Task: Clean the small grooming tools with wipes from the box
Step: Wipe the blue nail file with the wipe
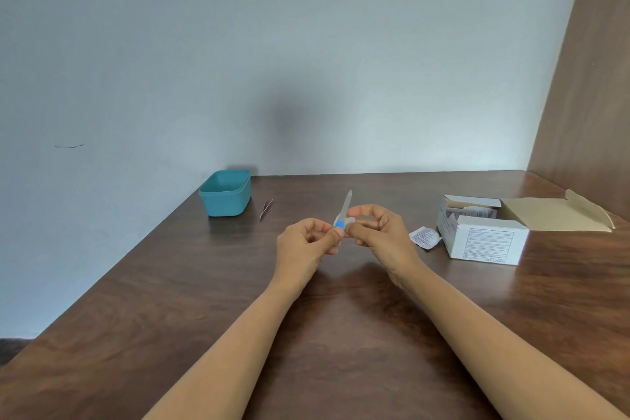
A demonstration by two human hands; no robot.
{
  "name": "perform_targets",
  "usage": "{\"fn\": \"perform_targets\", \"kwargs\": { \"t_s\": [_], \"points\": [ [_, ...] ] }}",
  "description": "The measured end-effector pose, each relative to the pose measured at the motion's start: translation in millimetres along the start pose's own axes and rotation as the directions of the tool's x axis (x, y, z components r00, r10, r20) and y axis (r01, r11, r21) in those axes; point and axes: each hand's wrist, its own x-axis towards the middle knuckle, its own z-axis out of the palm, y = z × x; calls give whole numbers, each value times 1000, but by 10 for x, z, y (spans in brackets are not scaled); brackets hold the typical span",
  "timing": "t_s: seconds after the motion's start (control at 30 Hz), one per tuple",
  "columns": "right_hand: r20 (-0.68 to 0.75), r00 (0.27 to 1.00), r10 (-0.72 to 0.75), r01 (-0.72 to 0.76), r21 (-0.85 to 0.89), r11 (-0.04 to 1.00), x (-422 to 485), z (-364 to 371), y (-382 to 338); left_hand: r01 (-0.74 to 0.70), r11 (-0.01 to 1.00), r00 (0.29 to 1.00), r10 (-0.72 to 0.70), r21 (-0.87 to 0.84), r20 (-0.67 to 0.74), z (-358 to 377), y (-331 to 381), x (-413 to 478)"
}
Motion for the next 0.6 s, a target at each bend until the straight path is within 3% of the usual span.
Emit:
{"fn": "perform_targets", "kwargs": {
  "t_s": [0.23,0.6],
  "points": [
    [57,996,67,-65,-29,997,-6,7,-3,11,999,998,-13,-31,-53,-23,5,5],
    [89,978,188,-193,61,979,-27,-16,1,-63,997,998,62,54,30,4,23,-33]
  ]
}}
